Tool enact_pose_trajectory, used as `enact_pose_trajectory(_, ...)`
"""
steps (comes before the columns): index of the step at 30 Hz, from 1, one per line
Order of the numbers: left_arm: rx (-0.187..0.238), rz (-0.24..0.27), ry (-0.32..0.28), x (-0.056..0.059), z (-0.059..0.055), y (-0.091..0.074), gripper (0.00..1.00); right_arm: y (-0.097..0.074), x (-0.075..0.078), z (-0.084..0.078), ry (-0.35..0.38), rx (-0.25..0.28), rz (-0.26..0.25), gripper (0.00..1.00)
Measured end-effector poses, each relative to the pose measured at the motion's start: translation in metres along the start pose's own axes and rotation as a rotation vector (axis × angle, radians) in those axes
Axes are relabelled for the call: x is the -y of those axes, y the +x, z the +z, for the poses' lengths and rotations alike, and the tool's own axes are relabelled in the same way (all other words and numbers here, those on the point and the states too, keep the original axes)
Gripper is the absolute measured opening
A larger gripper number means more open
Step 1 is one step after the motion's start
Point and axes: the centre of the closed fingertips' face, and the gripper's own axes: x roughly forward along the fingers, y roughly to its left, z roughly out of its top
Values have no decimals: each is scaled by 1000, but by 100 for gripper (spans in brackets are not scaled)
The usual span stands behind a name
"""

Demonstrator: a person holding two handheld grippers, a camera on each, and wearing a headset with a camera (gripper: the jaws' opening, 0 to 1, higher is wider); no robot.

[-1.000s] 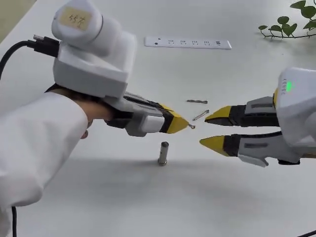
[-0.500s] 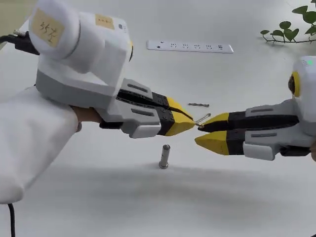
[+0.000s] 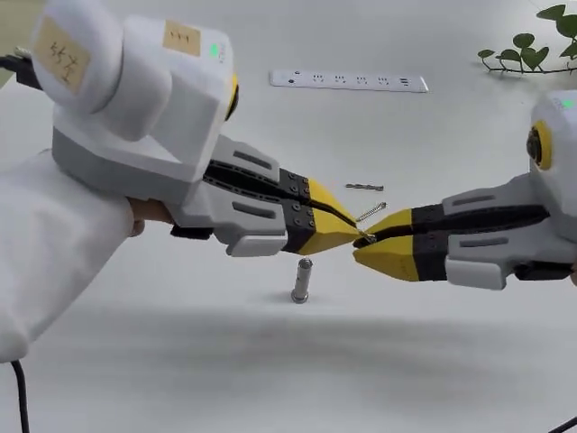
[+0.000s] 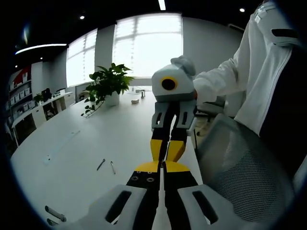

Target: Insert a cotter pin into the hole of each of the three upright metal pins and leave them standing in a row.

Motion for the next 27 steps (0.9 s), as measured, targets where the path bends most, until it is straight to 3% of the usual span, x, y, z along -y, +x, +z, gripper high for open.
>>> enact_pose_trajectory(9, -40, -23, 22, 5, -6, -1, 0, 0, -1, -9, -25, -46, 6, 0)
enact_pose_trajectory(10, -56, -22, 71, 2, -10, -1, 0, 0, -1, -10, -26, -48, 8, 0)
enact_pose_trajectory(15, -99, -40, 99, 10, -26, 3, 0, 1, -5, -13, -56, -74, 19, 0)
enact_pose_trajectory(22, -118, -68, 111, 25, -25, 11, 0, 4, -11, -20, -106, -130, 37, 0)
enact_pose_trajectory(27, -118, -76, 108, 25, -28, 11, 0, 3, -11, -23, -100, -152, 23, 0)
